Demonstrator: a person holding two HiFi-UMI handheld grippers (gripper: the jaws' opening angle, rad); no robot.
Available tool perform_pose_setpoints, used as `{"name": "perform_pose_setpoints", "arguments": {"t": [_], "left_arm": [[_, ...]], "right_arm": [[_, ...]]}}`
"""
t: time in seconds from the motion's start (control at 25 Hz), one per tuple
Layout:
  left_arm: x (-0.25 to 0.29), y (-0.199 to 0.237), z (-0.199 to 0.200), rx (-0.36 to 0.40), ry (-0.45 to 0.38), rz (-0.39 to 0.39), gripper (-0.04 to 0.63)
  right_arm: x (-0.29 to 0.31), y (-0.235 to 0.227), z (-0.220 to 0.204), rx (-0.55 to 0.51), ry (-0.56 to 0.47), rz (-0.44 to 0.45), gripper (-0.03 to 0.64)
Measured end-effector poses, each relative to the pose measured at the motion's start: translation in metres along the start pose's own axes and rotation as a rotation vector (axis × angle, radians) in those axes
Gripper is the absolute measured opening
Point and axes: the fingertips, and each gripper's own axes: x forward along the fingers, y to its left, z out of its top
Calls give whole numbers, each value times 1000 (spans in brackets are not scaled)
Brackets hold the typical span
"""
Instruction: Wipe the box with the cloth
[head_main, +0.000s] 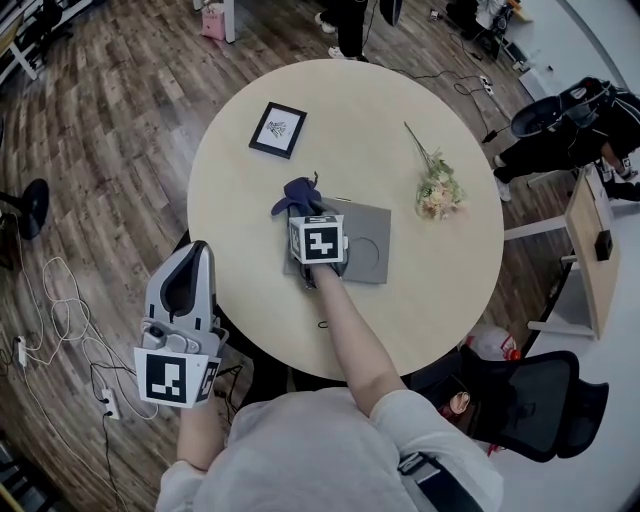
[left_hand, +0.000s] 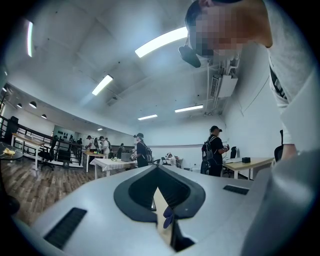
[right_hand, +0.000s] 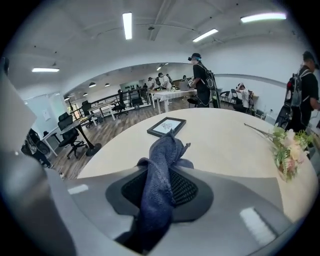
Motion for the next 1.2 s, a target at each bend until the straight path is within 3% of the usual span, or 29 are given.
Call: {"name": "perform_pose_setpoints", "arguments": {"t": [0.16, 0.64, 1.2], "left_arm": [[2, -2, -1, 0, 2, -9, 8], [18, -27, 3, -6, -11, -69, 8], [38, -74, 3, -10, -13, -148, 8]], "right_arm": [[-1, -7, -1, 17, -1, 6, 103], [-30, -79, -16, 179, -4, -83, 97], [-78, -172, -42, 196, 31, -238, 97]]}}
